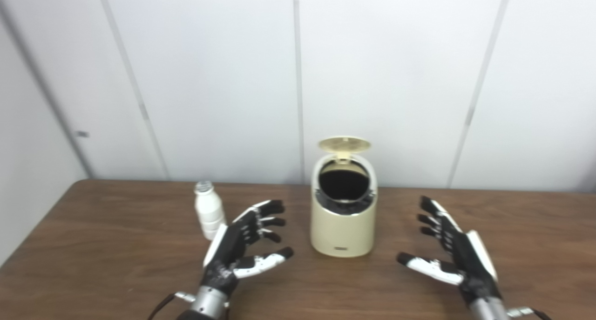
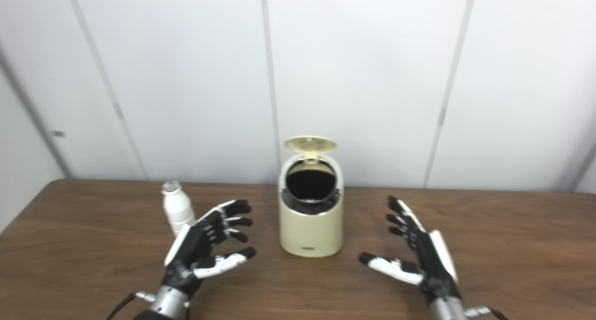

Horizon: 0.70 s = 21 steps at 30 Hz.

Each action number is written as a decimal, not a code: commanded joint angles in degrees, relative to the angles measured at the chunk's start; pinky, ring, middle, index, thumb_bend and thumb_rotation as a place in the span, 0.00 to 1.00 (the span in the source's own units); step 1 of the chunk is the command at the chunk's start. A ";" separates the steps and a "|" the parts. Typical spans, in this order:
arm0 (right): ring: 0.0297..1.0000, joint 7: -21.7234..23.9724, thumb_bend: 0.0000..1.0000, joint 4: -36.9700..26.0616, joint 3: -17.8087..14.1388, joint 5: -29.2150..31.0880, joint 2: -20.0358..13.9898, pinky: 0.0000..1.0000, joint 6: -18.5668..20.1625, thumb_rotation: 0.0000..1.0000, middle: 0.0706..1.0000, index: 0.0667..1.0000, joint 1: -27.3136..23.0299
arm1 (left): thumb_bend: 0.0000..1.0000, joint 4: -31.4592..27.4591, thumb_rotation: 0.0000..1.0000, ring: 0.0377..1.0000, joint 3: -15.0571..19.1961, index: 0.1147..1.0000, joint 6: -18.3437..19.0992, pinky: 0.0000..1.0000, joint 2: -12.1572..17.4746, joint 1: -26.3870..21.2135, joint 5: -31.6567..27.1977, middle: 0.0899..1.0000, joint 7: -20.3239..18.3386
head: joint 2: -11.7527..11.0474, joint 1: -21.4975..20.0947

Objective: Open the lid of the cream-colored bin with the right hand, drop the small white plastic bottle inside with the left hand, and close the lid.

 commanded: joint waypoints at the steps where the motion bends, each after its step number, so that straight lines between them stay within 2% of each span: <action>1: 0.87 -0.35 0.82 -0.66 -0.91 1.33 -0.79 0.82 -3.42 0.30 0.92 0.94 -1.60 | 0.69 -2.88 0.04 0.70 0.36 0.76 -2.08 0.58 -0.28 -0.95 2.23 0.78 2.00 | -0.09 1.53; 5: 0.88 -0.23 0.79 0.38 -1.82 2.37 -1.25 0.85 -3.61 0.24 0.93 0.95 -1.79 | 0.71 -5.52 0.08 0.68 0.94 0.73 -2.43 0.59 -1.08 0.75 6.00 0.74 5.14 | -0.48 4.14; 8: 0.89 0.06 0.78 0.47 -2.21 2.89 -1.56 0.87 -3.05 0.19 0.94 0.95 -1.87 | 0.70 -8.76 0.04 0.63 1.63 0.71 -1.97 0.54 -1.48 2.90 8.88 0.70 7.48 | -0.64 5.44; 11: 0.87 0.12 0.78 -0.38 -2.30 2.85 -1.74 0.86 -2.35 0.19 0.93 0.94 -1.87 | 0.71 -11.41 0.01 0.60 3.10 0.68 -1.64 0.50 -1.91 5.03 10.67 0.67 10.00 | -0.78 6.29; 16: 0.86 0.65 0.77 -3.44 -2.19 3.39 -1.67 0.83 0.57 0.17 0.93 0.94 -1.61 | 0.71 -15.05 0.03 0.73 6.49 0.74 0.00 0.58 -2.16 8.07 12.09 0.75 13.18 | -0.75 7.61; 20: 0.85 0.89 0.77 -5.64 -2.03 3.36 -1.50 0.82 2.78 0.15 0.92 0.93 -1.46 | 0.71 -15.31 0.06 0.73 8.70 0.75 -0.54 0.59 -2.46 8.62 12.21 0.77 15.50 | -0.77 8.24; 21: 0.85 0.91 0.76 -6.16 -1.98 3.29 -1.47 0.81 3.35 0.14 0.92 0.94 -1.40 | 0.70 -15.32 0.05 0.70 9.18 0.74 -0.37 0.58 -2.40 8.67 11.97 0.74 15.87 | -0.73 8.57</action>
